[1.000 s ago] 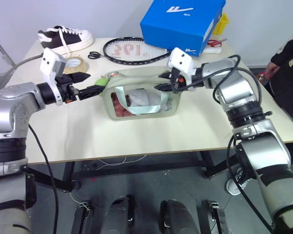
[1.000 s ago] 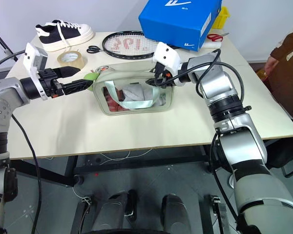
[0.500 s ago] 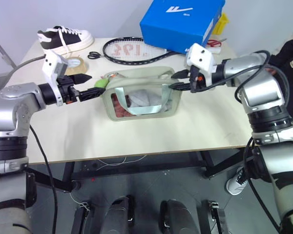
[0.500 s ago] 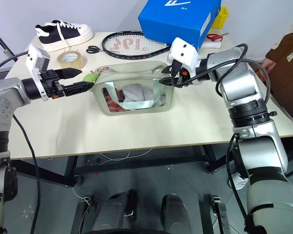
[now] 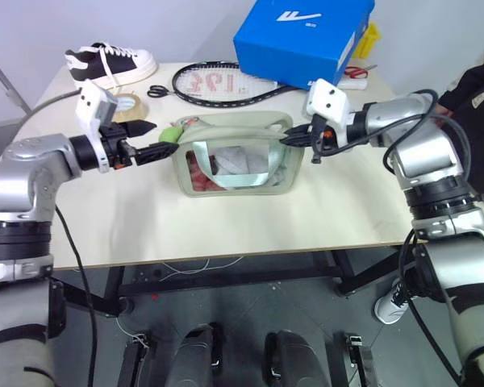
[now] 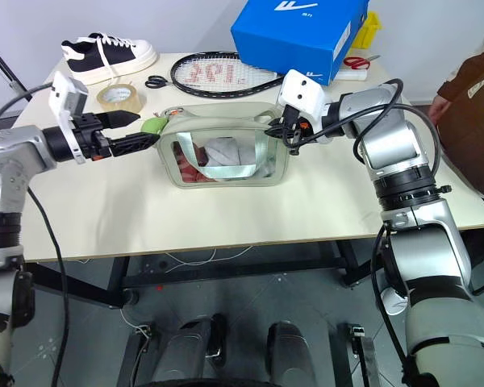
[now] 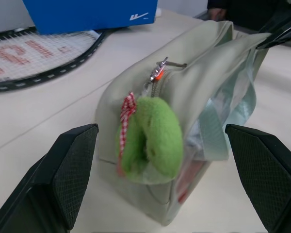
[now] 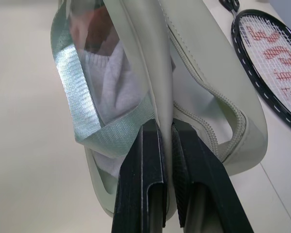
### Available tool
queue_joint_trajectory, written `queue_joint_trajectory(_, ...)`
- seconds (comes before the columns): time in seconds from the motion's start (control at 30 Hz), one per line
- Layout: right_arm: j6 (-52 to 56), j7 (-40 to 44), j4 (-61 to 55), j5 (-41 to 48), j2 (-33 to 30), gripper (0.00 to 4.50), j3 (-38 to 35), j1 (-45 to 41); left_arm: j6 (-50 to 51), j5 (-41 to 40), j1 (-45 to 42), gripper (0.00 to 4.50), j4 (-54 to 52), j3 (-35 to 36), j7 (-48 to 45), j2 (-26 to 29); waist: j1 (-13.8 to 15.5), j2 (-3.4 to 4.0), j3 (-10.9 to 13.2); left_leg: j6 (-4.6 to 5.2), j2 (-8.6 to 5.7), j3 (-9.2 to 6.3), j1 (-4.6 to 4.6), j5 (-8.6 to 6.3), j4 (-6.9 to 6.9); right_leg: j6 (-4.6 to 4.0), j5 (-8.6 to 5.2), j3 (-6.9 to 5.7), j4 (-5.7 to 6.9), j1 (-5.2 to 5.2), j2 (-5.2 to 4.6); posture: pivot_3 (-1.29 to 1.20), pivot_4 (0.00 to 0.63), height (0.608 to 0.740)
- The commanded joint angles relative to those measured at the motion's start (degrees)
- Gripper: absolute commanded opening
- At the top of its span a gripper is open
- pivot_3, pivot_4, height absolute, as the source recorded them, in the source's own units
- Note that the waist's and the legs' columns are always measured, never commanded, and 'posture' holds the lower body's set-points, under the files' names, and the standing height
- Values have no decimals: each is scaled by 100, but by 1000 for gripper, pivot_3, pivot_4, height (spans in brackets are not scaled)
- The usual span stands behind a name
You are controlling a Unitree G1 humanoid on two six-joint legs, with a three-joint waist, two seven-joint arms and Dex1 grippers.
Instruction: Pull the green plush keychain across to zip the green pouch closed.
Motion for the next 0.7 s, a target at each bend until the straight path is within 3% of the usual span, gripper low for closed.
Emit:
queue_joint_trajectory(0.03,-125,-21,-179,1,-3,22,-91,0,-172,45,-86,4500,104,29,113,-127,-3,0,0,0,0,0,0,0,1,0,0,0,1,0,0,0,150,740)
queue_joint_trajectory(0.1,-121,-19,-188,2,-4,22,-93,8,-228,75,-141,4500,203,38,157,-216,-4,0,0,0,0,0,0,0,2,0,0,0,2,0,0,0,150,740)
queue_joint_trajectory(0.2,-127,-33,-190,-11,-10,0,-93,19,-250,37,-278,3733,364,139,211,-287,-5,0,0,0,0,0,0,0,3,1,0,0,3,0,1,0,150,740)
queue_joint_trajectory(0.43,-90,-25,-283,-14,-46,0,-89,93,-14,-165,-572,79,318,234,-19,-110,-1,0,0,0,1,0,0,0,7,1,0,0,4,2,0,0,150,740)
queue_joint_trajectory(0.7,-16,-57,-358,-23,-37,0,-88,109,43,-381,-1354,33,594,173,-58,-361,8,0,0,0,1,-7,-1,0,16,2,-1,-3,5,8,2,0,150,740)
